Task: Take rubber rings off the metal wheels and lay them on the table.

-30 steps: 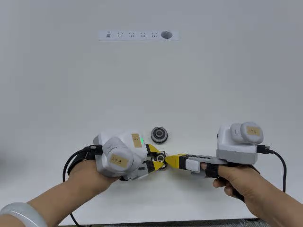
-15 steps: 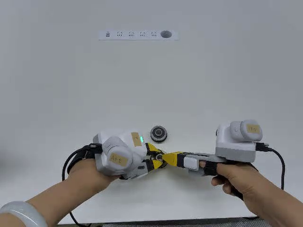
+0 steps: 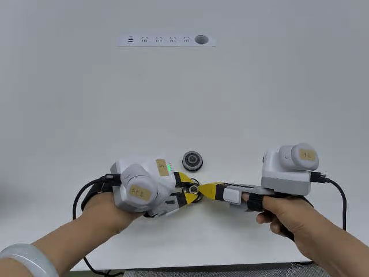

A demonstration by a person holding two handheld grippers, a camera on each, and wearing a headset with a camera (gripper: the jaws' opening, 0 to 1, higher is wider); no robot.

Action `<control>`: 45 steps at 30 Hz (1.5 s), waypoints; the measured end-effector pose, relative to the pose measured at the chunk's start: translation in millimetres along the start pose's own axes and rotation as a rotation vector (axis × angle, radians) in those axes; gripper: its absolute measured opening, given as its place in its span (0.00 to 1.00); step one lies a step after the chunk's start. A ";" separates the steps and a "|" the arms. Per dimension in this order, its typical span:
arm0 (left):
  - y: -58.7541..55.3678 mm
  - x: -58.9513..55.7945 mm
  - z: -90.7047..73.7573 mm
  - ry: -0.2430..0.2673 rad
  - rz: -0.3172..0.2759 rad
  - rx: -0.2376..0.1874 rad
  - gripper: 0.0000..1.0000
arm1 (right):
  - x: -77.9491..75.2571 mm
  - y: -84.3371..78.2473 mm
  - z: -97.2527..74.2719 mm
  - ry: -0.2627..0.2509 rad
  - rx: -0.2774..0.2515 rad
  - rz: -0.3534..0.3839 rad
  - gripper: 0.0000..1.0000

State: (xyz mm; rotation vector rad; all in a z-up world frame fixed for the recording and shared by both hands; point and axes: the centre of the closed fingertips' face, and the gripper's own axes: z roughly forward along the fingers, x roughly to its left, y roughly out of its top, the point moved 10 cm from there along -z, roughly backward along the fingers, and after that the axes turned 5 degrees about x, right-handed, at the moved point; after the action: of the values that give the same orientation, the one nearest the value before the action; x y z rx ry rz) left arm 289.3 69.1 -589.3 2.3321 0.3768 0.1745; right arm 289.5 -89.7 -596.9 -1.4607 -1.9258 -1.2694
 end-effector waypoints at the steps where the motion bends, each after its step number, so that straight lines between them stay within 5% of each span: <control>1: 0.1 0.0 -0.5 0.001 -0.001 -0.004 0.15 | -0.5 -0.5 0.0 0.000 0.001 0.001 0.02; 30: -11.9 1.2 -13.2 0.054 -0.028 -0.036 0.39 | 8.3 0.2 -2.3 0.031 -0.013 0.005 0.02; 45: -15.6 3.1 -15.8 0.066 -0.047 -0.041 0.47 | 8.5 4.3 -23.9 0.032 -0.077 0.024 0.02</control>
State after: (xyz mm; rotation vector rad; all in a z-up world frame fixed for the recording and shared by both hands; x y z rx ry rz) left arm 285.1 91.2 -589.1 2.2791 0.4561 0.2341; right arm 285.6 -105.2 -576.7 -1.4875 -1.8527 -1.3622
